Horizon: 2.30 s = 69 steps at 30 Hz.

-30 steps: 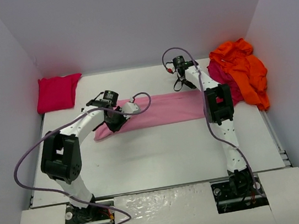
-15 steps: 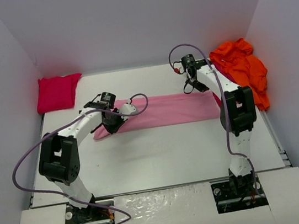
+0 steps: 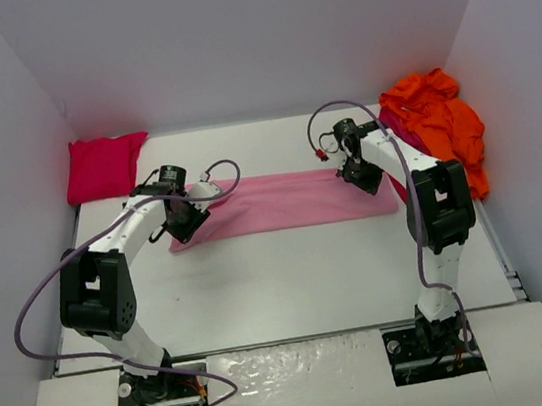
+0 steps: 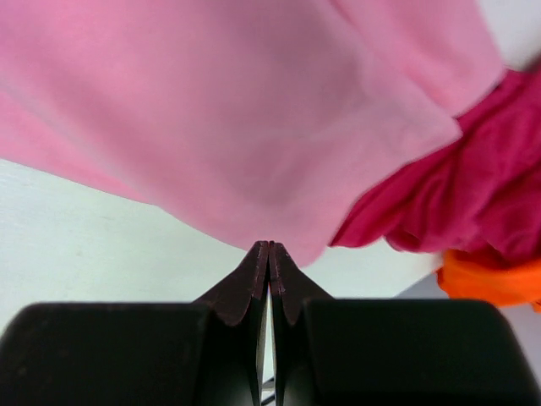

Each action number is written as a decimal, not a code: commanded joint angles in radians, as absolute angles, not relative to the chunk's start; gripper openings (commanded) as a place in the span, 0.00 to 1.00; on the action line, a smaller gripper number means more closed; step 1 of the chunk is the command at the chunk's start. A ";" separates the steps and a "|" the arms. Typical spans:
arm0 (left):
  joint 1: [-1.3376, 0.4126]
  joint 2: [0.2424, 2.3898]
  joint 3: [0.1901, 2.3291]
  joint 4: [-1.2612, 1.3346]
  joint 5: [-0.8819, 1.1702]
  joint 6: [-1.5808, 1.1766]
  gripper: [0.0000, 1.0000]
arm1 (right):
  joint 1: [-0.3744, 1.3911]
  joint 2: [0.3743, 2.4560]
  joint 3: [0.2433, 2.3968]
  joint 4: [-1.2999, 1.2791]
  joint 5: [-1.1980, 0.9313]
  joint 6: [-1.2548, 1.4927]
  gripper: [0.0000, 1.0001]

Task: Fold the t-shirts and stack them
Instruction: Fold the tshirt

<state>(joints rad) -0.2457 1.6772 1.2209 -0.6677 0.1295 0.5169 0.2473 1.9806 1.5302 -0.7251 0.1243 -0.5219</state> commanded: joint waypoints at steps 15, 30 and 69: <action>-0.130 1.683 1.264 -0.687 0.112 0.455 0.34 | 0.258 2.088 1.490 -0.717 0.078 -0.506 0.00; -0.071 1.734 1.300 -0.740 0.354 0.482 0.44 | 0.259 2.122 1.504 -0.712 0.103 -0.489 0.00; 0.085 1.915 1.441 -0.801 0.300 0.597 0.00 | 0.239 2.207 1.450 -0.681 0.223 -0.505 0.00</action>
<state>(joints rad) 0.0374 1.9093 1.3618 -0.7635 0.3653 0.5369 0.2653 2.1166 1.4810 -0.7022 0.2097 -0.5016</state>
